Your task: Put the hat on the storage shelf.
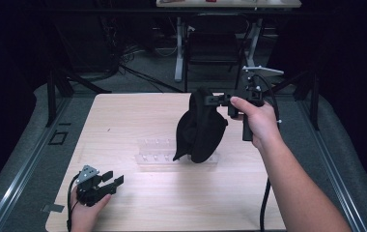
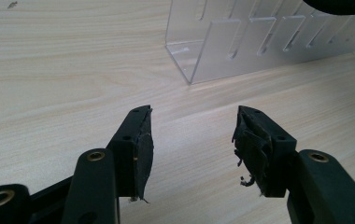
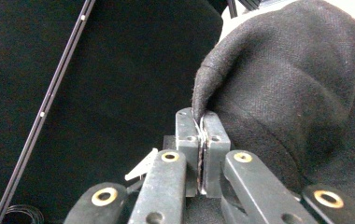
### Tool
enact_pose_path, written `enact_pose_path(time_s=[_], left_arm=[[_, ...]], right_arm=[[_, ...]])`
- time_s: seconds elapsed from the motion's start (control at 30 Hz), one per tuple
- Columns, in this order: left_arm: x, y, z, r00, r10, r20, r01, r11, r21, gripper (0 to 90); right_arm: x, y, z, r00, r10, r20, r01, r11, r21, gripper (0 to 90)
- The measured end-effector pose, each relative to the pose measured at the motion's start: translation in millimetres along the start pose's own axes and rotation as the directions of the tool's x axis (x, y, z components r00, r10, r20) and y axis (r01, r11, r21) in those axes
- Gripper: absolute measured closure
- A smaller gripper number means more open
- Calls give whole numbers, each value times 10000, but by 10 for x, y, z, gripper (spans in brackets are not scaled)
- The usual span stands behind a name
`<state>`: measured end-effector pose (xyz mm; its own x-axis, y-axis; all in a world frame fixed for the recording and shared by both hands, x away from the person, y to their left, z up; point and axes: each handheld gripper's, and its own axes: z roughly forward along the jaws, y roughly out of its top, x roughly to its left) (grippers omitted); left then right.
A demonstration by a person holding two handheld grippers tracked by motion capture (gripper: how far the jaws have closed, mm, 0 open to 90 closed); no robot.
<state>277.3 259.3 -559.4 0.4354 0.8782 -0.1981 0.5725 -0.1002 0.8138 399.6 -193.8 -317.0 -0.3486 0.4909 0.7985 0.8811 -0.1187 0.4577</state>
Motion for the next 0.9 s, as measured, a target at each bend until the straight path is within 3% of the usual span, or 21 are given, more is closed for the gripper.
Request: enact_pose_path(time_s=[0.43, 0.9], left_arm=[[-37, 10, 24, 9999, 135, 73, -136, 9999, 45, 471], [-239, 182, 72, 9974, 463, 547, -453, 9988, -185, 508]], right_arm=[[-18, -2, 74, 9998, -90, 154, 89, 9999, 96, 884], [9, -51, 163, 9999, 25, -164, -25, 10000, -28, 882]])
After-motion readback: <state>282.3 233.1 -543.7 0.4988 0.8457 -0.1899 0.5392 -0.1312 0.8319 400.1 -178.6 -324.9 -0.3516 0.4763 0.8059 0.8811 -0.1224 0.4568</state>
